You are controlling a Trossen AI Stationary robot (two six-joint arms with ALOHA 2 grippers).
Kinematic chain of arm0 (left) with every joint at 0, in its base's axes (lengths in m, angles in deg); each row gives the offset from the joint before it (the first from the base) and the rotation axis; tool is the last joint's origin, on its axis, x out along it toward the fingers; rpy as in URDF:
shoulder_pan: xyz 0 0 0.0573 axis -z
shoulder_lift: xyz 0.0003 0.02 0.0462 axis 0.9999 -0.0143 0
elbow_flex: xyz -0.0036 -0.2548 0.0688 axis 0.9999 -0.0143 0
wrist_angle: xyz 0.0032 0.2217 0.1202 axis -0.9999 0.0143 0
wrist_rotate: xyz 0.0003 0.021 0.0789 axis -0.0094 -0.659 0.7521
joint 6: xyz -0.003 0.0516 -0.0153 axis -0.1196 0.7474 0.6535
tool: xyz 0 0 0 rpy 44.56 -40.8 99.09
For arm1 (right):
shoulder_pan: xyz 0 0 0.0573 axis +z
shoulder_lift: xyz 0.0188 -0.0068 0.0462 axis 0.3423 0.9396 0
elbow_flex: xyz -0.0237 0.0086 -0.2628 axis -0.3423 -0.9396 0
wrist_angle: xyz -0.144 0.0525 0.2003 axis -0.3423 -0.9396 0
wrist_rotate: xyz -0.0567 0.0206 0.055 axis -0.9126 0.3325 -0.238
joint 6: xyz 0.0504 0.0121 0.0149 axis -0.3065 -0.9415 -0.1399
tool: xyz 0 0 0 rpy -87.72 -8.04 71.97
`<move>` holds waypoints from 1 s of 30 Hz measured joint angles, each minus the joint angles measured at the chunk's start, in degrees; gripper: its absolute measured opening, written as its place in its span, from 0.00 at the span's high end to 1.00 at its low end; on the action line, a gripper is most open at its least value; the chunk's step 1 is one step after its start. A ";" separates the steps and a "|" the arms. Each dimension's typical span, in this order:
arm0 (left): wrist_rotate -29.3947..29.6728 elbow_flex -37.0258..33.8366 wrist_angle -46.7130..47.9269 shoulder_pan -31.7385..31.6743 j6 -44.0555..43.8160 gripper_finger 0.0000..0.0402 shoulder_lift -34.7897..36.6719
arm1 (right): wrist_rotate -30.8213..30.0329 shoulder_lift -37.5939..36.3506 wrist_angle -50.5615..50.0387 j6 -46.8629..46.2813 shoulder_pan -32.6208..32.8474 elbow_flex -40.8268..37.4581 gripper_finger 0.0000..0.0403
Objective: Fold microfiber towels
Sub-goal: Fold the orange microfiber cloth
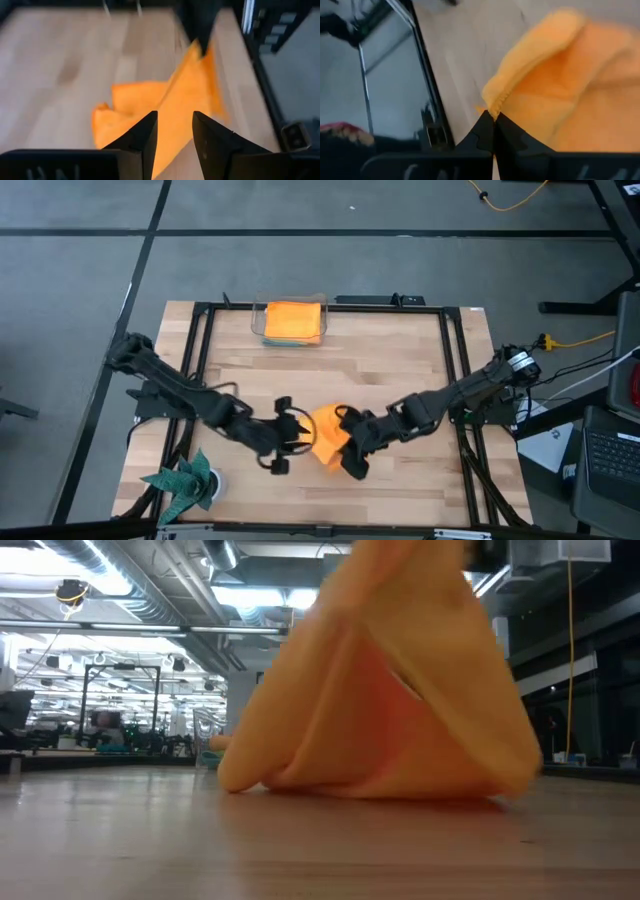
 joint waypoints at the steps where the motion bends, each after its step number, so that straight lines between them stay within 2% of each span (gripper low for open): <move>1: -1.70 0.00 0.03 -0.65 0.00 0.71 -1.45 | 1.05 0.44 -0.96 -0.99 0.77 -0.01 1.00; 6: -7.57 -0.04 0.09 -3.38 -0.50 0.72 -8.47 | 9.42 4.34 -1.46 -3.95 4.09 -0.04 1.00; 12: -8.76 -0.04 0.02 -5.46 -1.47 0.72 -12.62 | 14.67 9.76 -1.30 -5.90 6.38 -0.04 1.00; 17: -15.35 -0.04 0.01 -7.34 -1.32 0.72 -12.91 | 15.43 13.30 -1.27 -5.69 7.05 -0.09 1.00; 23: -23.11 -0.96 0.68 -10.08 1.06 0.72 -12.91 | 15.20 14.23 0.33 -6.92 6.95 -0.09 1.00; 30: -30.76 -7.53 0.76 -15.26 -10.01 0.72 -12.93 | 13.84 14.23 2.12 -6.66 7.01 -0.07 0.99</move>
